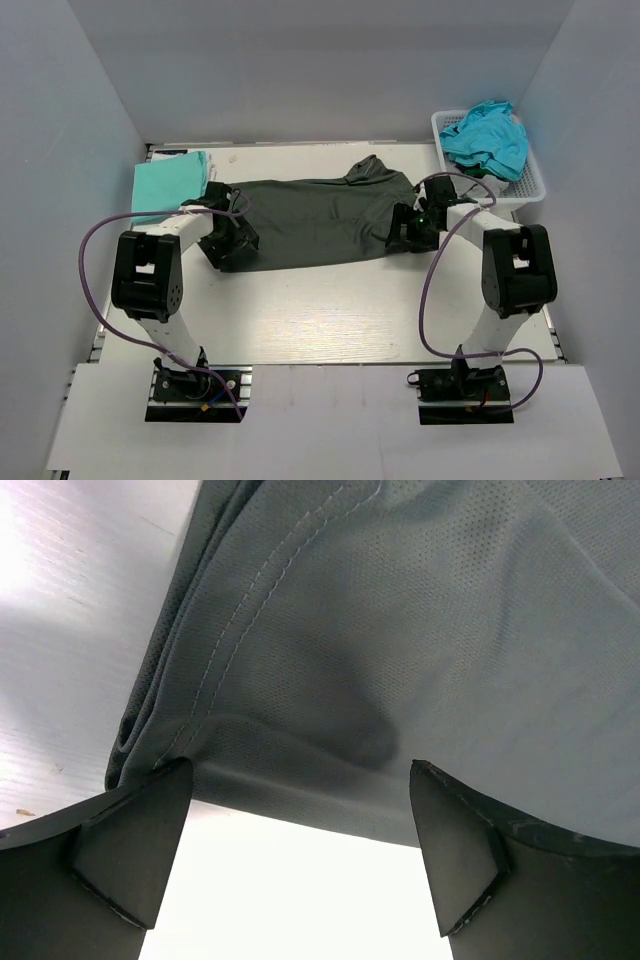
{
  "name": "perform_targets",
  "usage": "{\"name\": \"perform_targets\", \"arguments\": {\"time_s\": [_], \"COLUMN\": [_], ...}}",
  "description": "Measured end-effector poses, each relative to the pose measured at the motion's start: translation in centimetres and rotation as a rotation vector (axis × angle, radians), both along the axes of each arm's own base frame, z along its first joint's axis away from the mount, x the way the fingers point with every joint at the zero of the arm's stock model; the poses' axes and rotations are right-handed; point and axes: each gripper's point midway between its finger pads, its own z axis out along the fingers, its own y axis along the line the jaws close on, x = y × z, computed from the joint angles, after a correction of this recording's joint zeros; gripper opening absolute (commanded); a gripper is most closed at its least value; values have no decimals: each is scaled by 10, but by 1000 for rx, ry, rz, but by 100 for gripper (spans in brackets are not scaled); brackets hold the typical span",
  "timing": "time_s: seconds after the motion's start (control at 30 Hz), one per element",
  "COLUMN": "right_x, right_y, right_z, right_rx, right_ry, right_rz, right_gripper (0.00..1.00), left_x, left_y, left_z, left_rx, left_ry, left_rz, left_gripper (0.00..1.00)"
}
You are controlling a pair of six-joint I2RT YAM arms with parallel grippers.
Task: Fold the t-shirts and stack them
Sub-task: Fold the flattened tshirt in 1/3 of the way
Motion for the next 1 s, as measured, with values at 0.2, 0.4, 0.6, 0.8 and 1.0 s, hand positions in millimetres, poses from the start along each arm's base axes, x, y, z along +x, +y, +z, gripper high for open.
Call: {"name": "perform_targets", "arguments": {"time_s": [0.2, 0.4, 0.6, 0.8, 1.0], "right_x": [22, 12, 2, -13, -11], "right_y": [-13, -44, -66, -56, -31], "right_z": [-6, -8, -9, 4, 50], "right_rx": [-8, -51, -83, -23, 76], "right_ry": [-33, -54, -46, -50, -169], "right_rz": [-95, -214, -276, -203, -98], "right_gripper": [90, 90, 90, 90, 90], "left_x": [0, -1, -1, -3, -10], "left_y": [4, 12, 14, 14, 13], "left_z": [-1, -3, -3, -2, 5], "left_rx": [14, 53, 63, 74, 65], "left_ry": [-9, -12, -11, -14, -14], "left_rz": [9, 25, 27, 16, -3], "left_gripper": [100, 100, 100, 100, 100]}}
